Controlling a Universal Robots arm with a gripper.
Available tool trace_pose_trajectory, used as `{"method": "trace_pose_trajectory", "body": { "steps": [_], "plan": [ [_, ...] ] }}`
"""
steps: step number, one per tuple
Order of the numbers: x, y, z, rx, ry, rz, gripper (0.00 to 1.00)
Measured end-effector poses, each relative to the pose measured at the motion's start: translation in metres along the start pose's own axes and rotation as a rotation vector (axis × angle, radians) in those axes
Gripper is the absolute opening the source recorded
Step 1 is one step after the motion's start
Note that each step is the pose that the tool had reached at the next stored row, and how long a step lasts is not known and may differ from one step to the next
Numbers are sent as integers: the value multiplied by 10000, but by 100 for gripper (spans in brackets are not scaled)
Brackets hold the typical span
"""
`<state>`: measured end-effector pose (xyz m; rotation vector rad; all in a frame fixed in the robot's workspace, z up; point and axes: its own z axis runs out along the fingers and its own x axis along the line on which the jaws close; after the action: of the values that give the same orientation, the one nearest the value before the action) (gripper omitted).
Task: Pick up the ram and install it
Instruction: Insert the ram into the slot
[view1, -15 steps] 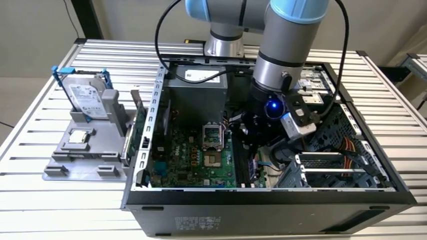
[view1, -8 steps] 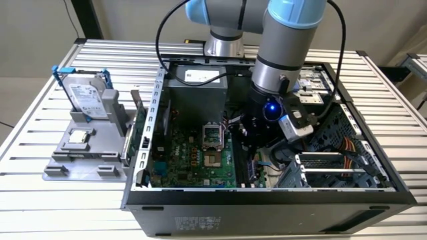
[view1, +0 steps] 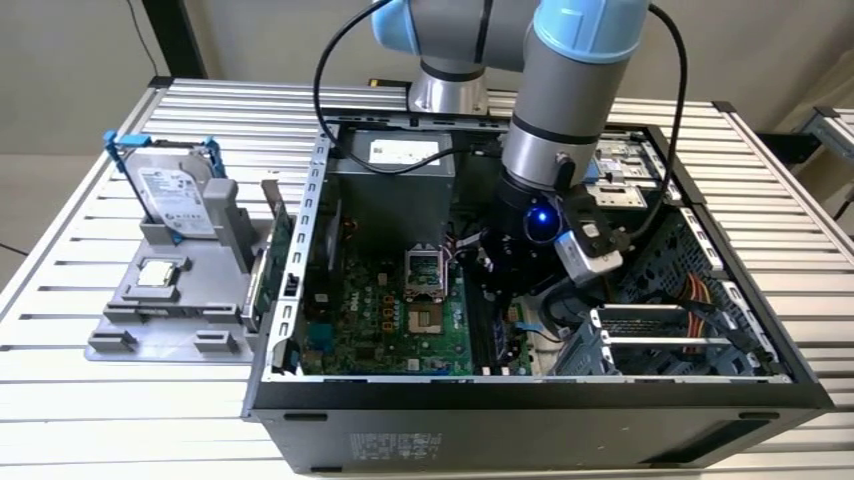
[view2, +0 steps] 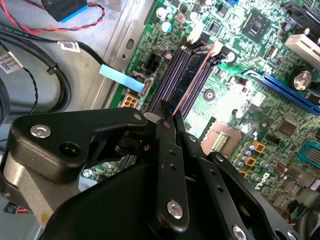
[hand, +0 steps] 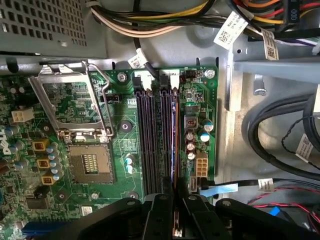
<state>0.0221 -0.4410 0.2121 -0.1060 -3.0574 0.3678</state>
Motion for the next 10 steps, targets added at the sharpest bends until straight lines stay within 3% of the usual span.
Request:
{"method": "trace_pose_trajectory", "body": {
  "steps": [10],
  "plan": [
    [-29,16,7,-2,0,-1,0]
  ]
}}
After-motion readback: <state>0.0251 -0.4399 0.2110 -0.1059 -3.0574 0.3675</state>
